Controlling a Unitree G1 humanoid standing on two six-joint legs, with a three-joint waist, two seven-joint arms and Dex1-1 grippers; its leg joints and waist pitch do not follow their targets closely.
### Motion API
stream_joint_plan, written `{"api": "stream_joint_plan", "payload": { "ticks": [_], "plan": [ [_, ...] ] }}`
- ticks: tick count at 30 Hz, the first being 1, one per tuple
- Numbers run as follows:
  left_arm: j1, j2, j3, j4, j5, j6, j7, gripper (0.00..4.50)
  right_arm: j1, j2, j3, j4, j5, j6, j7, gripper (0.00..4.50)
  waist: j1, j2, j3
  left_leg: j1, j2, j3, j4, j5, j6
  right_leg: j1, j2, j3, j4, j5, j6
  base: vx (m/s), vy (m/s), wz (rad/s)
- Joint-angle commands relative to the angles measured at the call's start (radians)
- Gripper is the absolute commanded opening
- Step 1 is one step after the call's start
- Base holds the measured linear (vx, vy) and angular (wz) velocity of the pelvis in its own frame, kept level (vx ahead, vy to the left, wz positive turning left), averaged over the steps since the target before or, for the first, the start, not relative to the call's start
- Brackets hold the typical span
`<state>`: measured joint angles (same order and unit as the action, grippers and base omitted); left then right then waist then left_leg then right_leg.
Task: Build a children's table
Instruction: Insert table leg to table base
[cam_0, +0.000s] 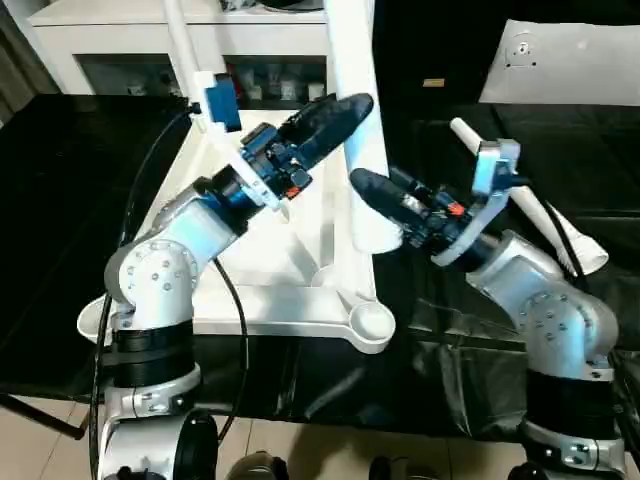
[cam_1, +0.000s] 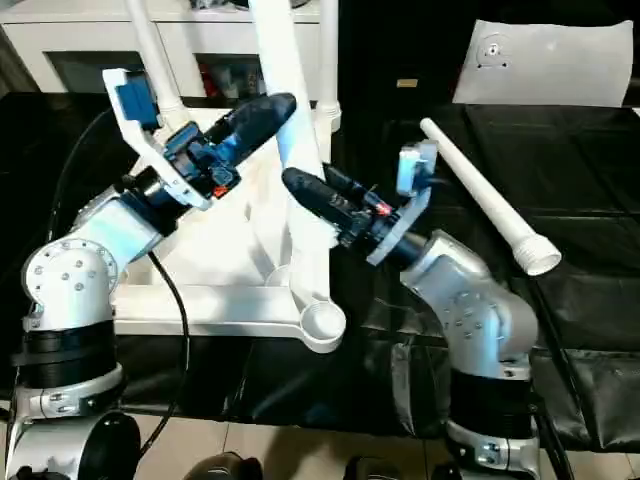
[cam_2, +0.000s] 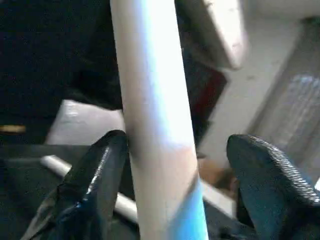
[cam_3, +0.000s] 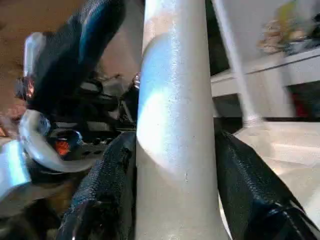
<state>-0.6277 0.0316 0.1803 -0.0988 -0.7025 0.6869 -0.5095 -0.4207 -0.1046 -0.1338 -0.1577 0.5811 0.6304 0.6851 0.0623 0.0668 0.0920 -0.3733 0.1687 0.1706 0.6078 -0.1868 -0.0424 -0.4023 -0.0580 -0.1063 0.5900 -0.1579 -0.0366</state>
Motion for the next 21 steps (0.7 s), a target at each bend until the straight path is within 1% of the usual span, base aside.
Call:
{"api": "stream_joint_plan", "payload": {
  "ticks": [1,2,3,4,5,6,7,8,9,10,11,12,13,14,15,16,17,18,19,20,21],
  "plan": [
    [-0.006,-0.003,-0.02,0.002,0.056,-0.045,0.045,3.17,0.011,0.012,0.023,-0.032,-0.037,-0.05,-0.03,1.93,0.002,-0.002,-0.083,0.008,0.042,-0.025,-0.062,-0.151,0.053,0.055,-0.08,0.045,-0.108,-0.47,-0.02,0.0,0.0,0.0],
    [0.001,-0.018,-0.025,-0.009,0.07,-0.062,0.072,3.17,0.024,0.025,0.027,-0.047,-0.025,-0.05,-0.033,1.93,0.0,0.0,-0.084,0.008,0.045,-0.027,-0.064,-0.155,0.058,0.057,-0.08,0.044,-0.109,-0.448,-0.021,0.0,0.0,0.0],
    [0.005,-0.029,-0.022,-0.013,0.066,-0.072,0.078,3.04,0.031,0.03,0.03,-0.056,-0.015,-0.046,-0.034,1.93,0.0,0.001,-0.085,0.01,0.046,-0.027,-0.064,-0.152,0.063,0.058,-0.08,0.043,-0.108,-0.433,-0.028,0.0,0.0,0.0],
    [0.006,-0.038,-0.018,-0.016,0.059,-0.077,0.081,2.84,0.036,0.032,0.031,-0.062,-0.005,-0.04,-0.034,1.93,0.002,0.001,-0.089,0.008,0.05,-0.029,-0.065,-0.137,0.072,0.061,-0.082,0.043,-0.103,-0.39,-0.047,0.0,0.0,0.0],
    [0.008,-0.04,-0.015,-0.016,0.056,-0.077,0.087,2.84,0.046,0.029,0.038,-0.069,-0.001,-0.038,-0.028,1.93,0.002,0.004,-0.09,0.006,0.05,-0.031,-0.065,-0.128,0.076,0.062,-0.082,0.043,-0.099,-0.366,-0.056,0.0,0.0,0.0],
    [0.011,-0.032,-0.017,-0.014,0.061,-0.075,0.087,2.73,0.057,0.023,0.048,-0.073,-0.007,-0.043,-0.024,1.93,0.002,0.002,-0.092,0.005,0.053,-0.031,-0.064,-0.114,0.083,0.06,-0.082,0.045,-0.095,-0.325,-0.071,0.0,0.0,0.0],
    [0.012,-0.024,-0.021,-0.012,0.068,-0.074,0.086,2.73,0.061,0.02,0.051,-0.072,-0.012,-0.047,-0.024,1.93,0.002,0.002,-0.092,0.004,0.053,-0.032,-0.064,-0.106,0.086,0.062,-0.082,0.046,-0.091,-0.306,-0.079,0.0,0.0,0.0],
    [0.011,-0.015,-0.027,-0.008,0.08,-0.072,0.091,2.7,0.064,0.016,0.056,-0.069,-0.022,-0.057,-0.024,1.93,0.003,0.003,-0.093,0.003,0.053,-0.03,-0.062,-0.096,0.091,0.062,-0.083,0.048,-0.087,-0.282,-0.091,0.0,0.0,0.0],
    [0.011,-0.01,-0.032,-0.005,0.092,-0.074,0.099,2.55,0.068,0.013,0.063,-0.067,-0.034,-0.07,-0.026,1.93,0.003,0.003,-0.095,0.002,0.054,-0.03,-0.061,-0.083,0.095,0.062,-0.084,0.049,-0.083,-0.259,-0.1,0.0,0.0,0.0],
    [0.007,-0.009,-0.032,0.003,0.105,-0.072,0.122,2.35,0.073,0.005,0.077,-0.064,-0.061,-0.095,-0.028,1.93,0.004,0.002,-0.097,0.001,0.054,-0.03,-0.059,-0.071,0.097,0.064,-0.085,0.049,-0.078,-0.234,-0.111,0.0,0.0,0.0],
    [0.002,-0.01,-0.031,0.008,0.117,-0.067,0.149,2.25,0.08,-0.004,0.096,-0.063,-0.095,-0.124,-0.032,1.93,0.004,0.002,-0.098,0.0,0.054,-0.029,-0.058,-0.063,0.098,0.063,-0.085,0.05,-0.077,-0.221,-0.116,0.0,0.0,0.0],
    [-0.001,-0.016,-0.028,0.008,0.124,-0.057,0.179,2.25,0.083,-0.009,0.113,-0.061,-0.132,-0.157,-0.042,1.93,0.003,0.003,-0.096,-0.003,0.054,-0.029,-0.057,-0.061,0.1,0.063,-0.085,0.05,-0.076,-0.213,-0.123,0.0,0.0,0.0],
    [-0.001,-0.017,-0.028,0.008,0.124,-0.057,0.179,2.22,0.083,-0.009,0.113,-0.061,-0.133,-0.158,-0.042,1.93,0.004,0.003,-0.096,-0.004,0.054,-0.028,-0.056,-0.064,0.098,0.063,-0.086,0.049,-0.075,-0.213,-0.126,0.0,0.0,0.0],
    [-0.003,-0.03,-0.033,0.003,0.136,-0.037,0.231,2.08,0.088,-0.002,0.131,-0.062,-0.16,-0.186,-0.056,1.93,0.003,0.003,-0.093,-0.002,0.055,-0.027,-0.057,-0.085,0.097,0.063,-0.087,0.049,-0.079,-0.236,-0.13,0.0,0.0,0.0],
    [0.001,-0.039,-0.044,-0.003,0.152,-0.036,0.257,1.98,0.089,0.001,0.147,-0.058,-0.193,-0.216,-0.074,1.92,0.004,0.006,-0.092,-0.001,0.055,-0.028,-0.058,-0.092,0.095,0.062,-0.086,0.049,-0.081,-0.246,-0.128,0.0,0.0,0.0],
    [0.003,-0.043,-0.052,-0.008,0.162,-0.038,0.273,1.98,0.089,0.002,0.158,-0.055,-0.214,-0.235,-0.087,1.92,0.002,0.004,-0.091,-0.001,0.055,-0.028,-0.059,-0.104,0.091,0.061,-0.085,0.048,-0.085,-0.263,-0.121,0.0,0.0,0.0],
    [0.004,-0.045,-0.055,-0.01,0.164,-0.038,0.276,1.96,0.089,0.001,0.161,-0.055,-0.219,-0.24,-0.089,1.91,0.001,0.003,-0.09,-0.001,0.054,-0.028,-0.059,-0.111,0.089,0.062,-0.086,0.048,-0.085,-0.274,-0.118,0.0,0.0,0.0],
    [0.013,-0.056,-0.075,-0.023,0.194,-0.045,0.308,1.96,0.089,0.007,0.177,-0.045,-0.255,-0.277,-0.112,1.91,0.002,0.004,-0.091,-0.001,0.054,-0.028,-0.059,-0.121,0.088,0.063,-0.087,0.048,-0.087,-0.291,-0.112,0.0,0.0,0.0],
    [0.017,-0.062,-0.084,-0.028,0.211,-0.052,0.324,1.88,0.09,0.014,0.176,-0.039,-0.257,-0.284,-0.123,1.91,-0.001,0.003,-0.089,-0.001,0.055,-0.029,-0.061,-0.126,0.087,0.062,-0.085,0.047,-0.09,-0.303,-0.104,0.0,0.0,0.0],
    [0.021,-0.067,-0.089,-0.033,0.223,-0.059,0.339,1.88,0.09,0.017,0.179,-0.033,-0.262,-0.294,-0.129,1.91,0.0,0.003,-0.089,-0.001,0.055,-0.029,-0.06,-0.128,0.088,0.063,-0.086,0.047,-0.09,-0.306,-0.103,0.0,0.0,0.0],
    [0.024,-0.07,-0.093,-0.036,0.234,-0.065,0.351,1.87,0.089,0.017,0.184,-0.025,-0.274,-0.307,-0.136,1.91,-0.001,0.001,-0.088,-0.001,0.052,-0.028,-0.059,-0.131,0.091,0.062,-0.086,0.047,-0.094,-0.322,-0.095,0.0,0.0,0.0]
  ]
}}
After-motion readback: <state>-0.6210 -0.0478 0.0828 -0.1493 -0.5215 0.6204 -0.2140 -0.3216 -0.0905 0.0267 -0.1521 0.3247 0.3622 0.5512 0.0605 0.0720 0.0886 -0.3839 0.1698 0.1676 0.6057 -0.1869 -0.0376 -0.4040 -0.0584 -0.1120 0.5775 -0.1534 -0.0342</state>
